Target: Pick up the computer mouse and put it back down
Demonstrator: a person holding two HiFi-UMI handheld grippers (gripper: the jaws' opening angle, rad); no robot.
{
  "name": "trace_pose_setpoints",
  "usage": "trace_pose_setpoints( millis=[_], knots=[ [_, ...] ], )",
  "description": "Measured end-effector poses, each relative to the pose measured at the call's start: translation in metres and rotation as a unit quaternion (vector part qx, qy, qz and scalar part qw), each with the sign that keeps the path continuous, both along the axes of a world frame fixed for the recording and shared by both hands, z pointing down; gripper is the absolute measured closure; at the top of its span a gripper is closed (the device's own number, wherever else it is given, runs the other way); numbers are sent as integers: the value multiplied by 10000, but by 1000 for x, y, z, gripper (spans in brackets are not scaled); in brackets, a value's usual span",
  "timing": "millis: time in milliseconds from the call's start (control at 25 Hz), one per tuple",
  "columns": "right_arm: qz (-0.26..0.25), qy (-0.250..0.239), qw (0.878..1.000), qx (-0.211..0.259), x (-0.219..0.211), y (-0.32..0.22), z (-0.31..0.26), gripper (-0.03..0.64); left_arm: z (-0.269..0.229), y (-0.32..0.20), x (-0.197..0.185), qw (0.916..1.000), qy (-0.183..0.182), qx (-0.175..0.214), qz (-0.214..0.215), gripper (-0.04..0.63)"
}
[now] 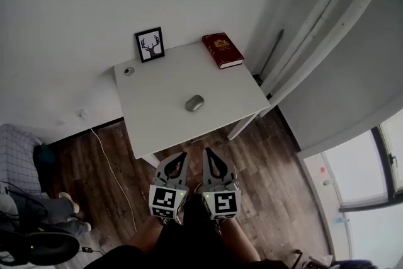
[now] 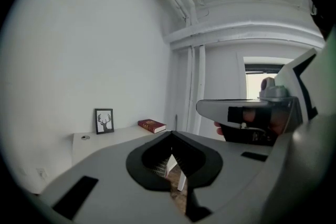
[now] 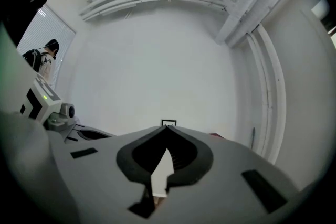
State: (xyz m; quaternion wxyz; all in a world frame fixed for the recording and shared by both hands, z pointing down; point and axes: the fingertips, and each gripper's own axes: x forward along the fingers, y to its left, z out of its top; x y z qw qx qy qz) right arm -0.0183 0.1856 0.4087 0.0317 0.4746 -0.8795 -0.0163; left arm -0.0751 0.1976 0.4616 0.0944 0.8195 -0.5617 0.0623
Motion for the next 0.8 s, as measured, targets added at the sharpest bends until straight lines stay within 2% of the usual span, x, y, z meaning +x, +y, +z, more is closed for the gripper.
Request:
trace_pose_setpoints(
  millis=[320,600,800],
  knots=[
    [-197,-60,9998,22,28,-99,-3,597,1,-95,24,9996,-116,-193,-140,594],
    [-140,-137,9998,-80,56,-146,18,597,22,-135,40,9982,-176,-553,-122,594],
    [-120,-216,9993,-282,65,-158,29,597,33,-148,50,9969,-366,-700,-38,594]
  ],
)
